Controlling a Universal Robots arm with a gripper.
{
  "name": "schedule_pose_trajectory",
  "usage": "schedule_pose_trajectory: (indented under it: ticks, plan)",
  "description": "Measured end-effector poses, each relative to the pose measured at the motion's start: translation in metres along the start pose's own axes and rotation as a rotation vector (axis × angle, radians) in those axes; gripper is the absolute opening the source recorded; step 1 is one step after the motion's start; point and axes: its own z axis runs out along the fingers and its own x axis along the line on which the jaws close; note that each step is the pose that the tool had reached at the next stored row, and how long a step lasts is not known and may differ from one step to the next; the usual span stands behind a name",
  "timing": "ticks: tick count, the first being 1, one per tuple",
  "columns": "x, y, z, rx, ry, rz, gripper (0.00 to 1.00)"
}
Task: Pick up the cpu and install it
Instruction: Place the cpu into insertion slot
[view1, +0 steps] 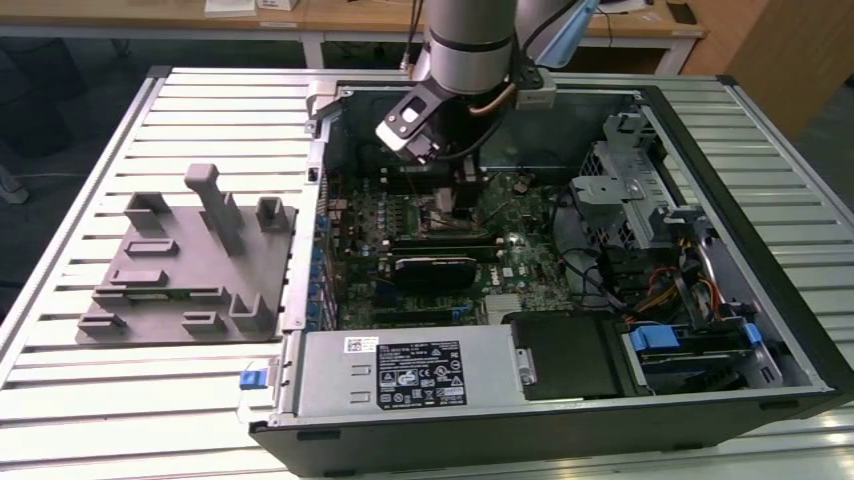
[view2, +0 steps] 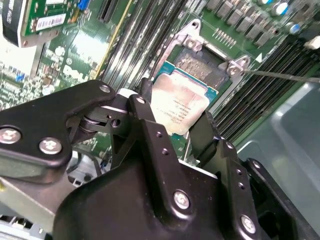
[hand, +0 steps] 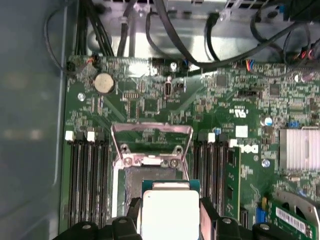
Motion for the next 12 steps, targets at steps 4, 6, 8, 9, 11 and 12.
schedule_pose_trajectory:
  ticks: [4,6,8,9,11,12]
  plan:
    - [0.0,-0.0005,0.0021,-0.0177,-0.0008,0.0,0.54]
    - [0.0001,-0.0008,0.0035,-0.0177,-0.0008,-0.001,0.54]
    - [0.0002,-0.0014,0.0046,-0.0178,-0.0007,-0.003,0.54]
    - [0.0006,-0.0018,0.0051,-0.0177,-0.0012,-0.004,0.54]
    - [0.0019,-0.0028,0.0062,-0.0178,-0.0026,-0.006,0.54]
    - [0.0025,-0.0032,0.0069,-0.0178,-0.0035,-0.007,0.54]
